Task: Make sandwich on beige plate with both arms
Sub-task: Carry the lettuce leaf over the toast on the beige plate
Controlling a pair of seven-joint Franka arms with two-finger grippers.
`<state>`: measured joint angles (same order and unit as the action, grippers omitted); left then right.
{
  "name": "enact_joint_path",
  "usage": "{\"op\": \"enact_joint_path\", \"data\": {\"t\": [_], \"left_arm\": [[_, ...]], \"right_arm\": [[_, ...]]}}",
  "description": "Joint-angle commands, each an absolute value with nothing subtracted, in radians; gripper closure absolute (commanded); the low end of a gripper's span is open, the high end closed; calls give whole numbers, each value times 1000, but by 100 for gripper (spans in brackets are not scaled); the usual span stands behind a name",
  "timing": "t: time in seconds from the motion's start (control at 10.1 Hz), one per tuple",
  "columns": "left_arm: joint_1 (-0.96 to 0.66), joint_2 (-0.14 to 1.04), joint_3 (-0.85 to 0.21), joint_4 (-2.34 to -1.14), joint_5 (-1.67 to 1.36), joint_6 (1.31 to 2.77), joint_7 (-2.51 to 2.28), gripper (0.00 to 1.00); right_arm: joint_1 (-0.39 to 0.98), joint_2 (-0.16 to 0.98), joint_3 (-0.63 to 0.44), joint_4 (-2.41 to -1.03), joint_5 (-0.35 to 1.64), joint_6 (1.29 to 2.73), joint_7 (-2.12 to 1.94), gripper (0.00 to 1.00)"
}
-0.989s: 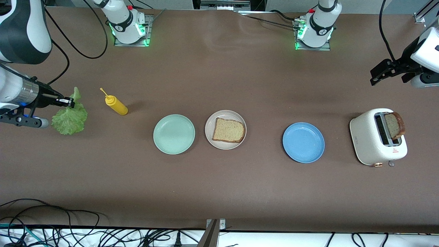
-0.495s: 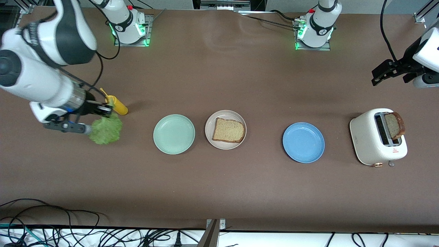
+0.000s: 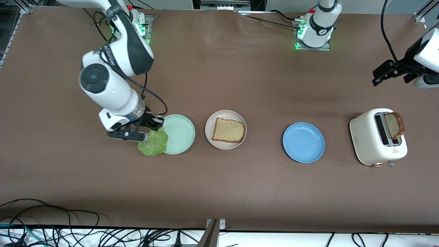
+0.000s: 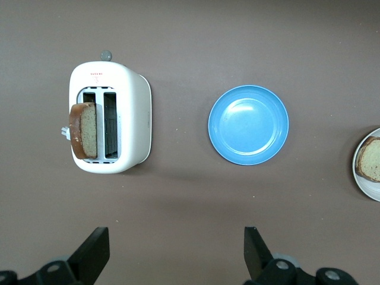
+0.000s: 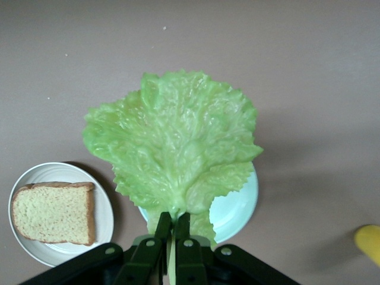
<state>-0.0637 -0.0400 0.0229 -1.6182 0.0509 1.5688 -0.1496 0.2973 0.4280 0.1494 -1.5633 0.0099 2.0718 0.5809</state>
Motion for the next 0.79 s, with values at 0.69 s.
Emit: {"op": "enact_joint_path", "data": {"t": [0.69], "left_arm": [[-84,-26,-15,-1588,81,1546,-164,0]], "right_arm": [[295,434,141,-1546,12,2082,597,100]]}}
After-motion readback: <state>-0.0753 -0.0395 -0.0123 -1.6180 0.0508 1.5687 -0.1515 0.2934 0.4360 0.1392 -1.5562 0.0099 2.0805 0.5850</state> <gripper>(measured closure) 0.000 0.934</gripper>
